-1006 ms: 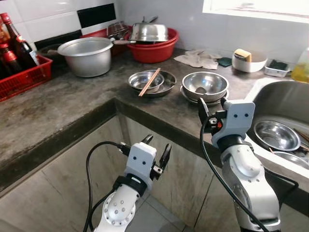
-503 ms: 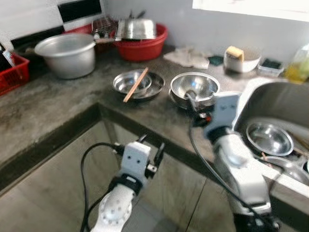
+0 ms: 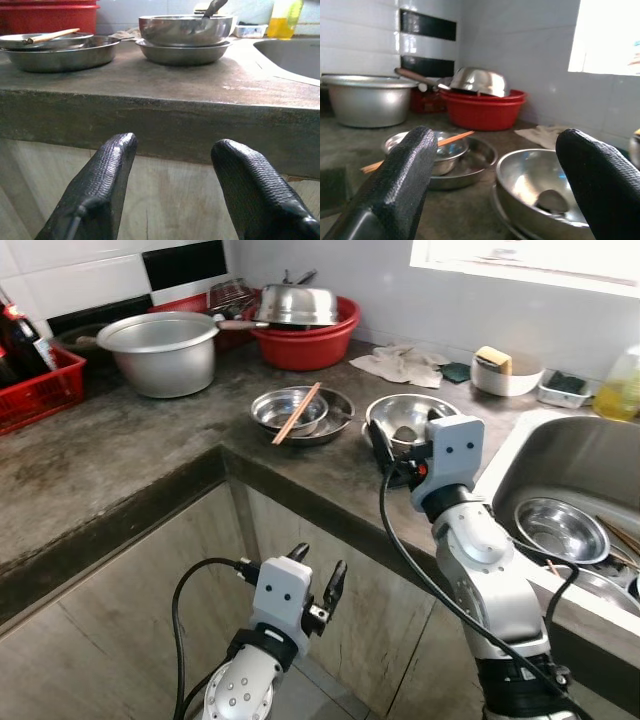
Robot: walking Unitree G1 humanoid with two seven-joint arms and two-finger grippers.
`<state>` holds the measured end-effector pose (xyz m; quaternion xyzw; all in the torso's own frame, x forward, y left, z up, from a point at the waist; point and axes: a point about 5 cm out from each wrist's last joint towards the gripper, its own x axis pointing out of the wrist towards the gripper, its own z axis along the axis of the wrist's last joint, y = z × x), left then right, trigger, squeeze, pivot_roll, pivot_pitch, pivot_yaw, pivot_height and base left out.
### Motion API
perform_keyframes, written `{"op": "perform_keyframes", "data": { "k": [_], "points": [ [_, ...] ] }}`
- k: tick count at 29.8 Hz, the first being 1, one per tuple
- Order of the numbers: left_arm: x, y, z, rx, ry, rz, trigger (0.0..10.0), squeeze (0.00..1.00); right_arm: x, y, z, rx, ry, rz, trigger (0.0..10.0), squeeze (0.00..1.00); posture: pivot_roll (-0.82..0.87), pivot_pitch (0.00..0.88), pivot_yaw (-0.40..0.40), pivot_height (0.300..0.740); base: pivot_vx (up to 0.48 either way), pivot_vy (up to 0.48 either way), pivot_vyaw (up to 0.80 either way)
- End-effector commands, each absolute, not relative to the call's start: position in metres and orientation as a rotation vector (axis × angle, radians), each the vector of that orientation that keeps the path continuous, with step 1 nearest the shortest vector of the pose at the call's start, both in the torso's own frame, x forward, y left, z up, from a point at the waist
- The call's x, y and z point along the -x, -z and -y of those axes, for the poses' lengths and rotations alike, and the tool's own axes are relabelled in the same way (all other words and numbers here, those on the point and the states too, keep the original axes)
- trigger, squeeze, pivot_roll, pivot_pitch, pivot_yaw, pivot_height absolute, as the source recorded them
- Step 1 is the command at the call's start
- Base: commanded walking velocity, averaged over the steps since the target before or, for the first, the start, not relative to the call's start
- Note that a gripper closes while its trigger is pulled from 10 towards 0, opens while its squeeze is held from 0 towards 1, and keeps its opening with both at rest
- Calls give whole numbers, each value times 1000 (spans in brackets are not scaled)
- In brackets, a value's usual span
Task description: Kitchen organization
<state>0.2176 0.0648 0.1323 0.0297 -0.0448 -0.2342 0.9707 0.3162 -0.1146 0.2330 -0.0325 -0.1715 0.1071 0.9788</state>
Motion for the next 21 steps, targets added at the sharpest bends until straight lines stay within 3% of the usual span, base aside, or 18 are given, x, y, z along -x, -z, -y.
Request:
{"op": "perform_keyframes", "data": {
  "k": [1,2,6,7,21],
  "points": [
    [-216,-140,-61,-41,489,129,10000,0,-321,-230,115,74,-215,338,10000,388,97,105,-12,740,0,0,0],
    [-216,-141,-61,-35,494,132,10000,0,-323,-229,114,81,-215,333,10000,1000,99,106,-14,740,0,0,0],
    [-215,-143,-59,-35,502,145,10000,0,-331,-230,117,137,-161,351,10000,1000,105,103,-17,740,0,0,0],
    [-215,-144,-59,-35,504,147,10000,0,-333,-230,119,128,-149,352,10000,0,105,101,-19,740,0,0,0],
    [-212,-152,-51,7,564,193,10000,0,-342,-210,127,125,-45,280,10000,0,101,88,-15,740,0,0,0]
  ]
}}
